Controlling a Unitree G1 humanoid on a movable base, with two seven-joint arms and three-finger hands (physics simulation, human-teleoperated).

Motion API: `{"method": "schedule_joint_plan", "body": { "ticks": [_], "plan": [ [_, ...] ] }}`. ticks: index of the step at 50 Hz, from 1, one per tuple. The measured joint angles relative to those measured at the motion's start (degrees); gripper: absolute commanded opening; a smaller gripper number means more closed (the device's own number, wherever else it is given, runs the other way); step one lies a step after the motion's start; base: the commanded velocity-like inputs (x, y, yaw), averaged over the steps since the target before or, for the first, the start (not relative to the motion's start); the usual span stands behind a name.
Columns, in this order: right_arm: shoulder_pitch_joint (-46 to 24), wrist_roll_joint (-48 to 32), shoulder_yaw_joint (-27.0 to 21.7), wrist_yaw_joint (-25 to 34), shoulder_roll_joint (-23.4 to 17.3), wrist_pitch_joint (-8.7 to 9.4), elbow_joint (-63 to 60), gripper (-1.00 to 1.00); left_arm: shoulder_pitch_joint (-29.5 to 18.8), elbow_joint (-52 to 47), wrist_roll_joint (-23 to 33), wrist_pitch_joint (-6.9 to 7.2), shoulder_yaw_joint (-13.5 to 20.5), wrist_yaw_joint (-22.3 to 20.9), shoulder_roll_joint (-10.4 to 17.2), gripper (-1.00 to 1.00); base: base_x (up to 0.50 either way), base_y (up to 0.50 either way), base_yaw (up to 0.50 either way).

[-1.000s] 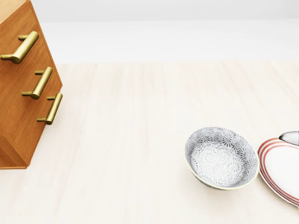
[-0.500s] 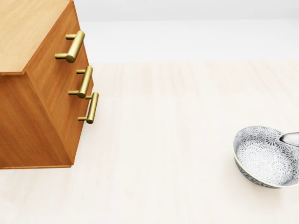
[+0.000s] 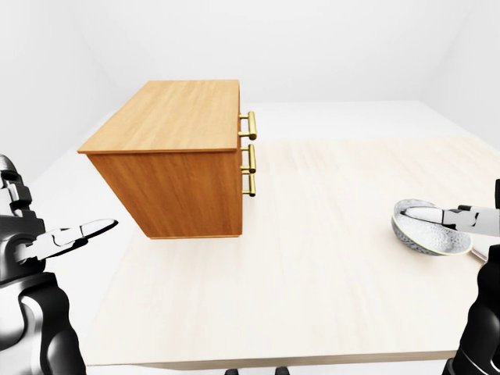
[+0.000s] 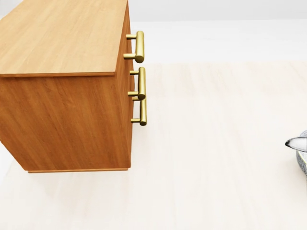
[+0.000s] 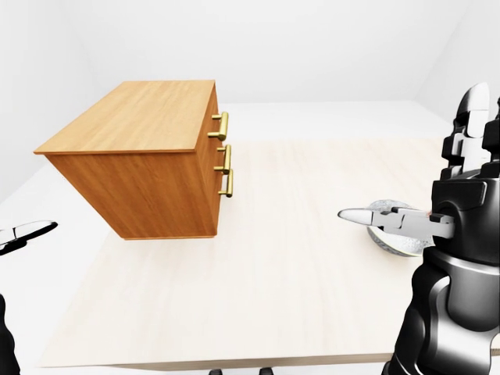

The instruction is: Put the bowl on top of the cabinet.

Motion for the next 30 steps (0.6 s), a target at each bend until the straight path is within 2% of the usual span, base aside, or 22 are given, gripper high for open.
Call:
{"method": "schedule_joint_plan", "body": {
  "ticks": [6, 30],
  "plan": [
    [-0.1, 0.0, 0.1, 0.0, 0.0, 0.00, 0.0, 1.00, 0.0, 0.2, 0.0, 0.00, 0.0, 0.0, 0.0, 1.00, 0.05, 0.43, 0.00],
    [0.1, -2.4, 0.4, 1.7, -0.9, 0.00, 1.3, 1.00, -0.2, 0.4, 0.1, 0.00, -0.2, 0.1, 0.1, 1.00, 0.00, 0.00, 0.00]
  ]
}}
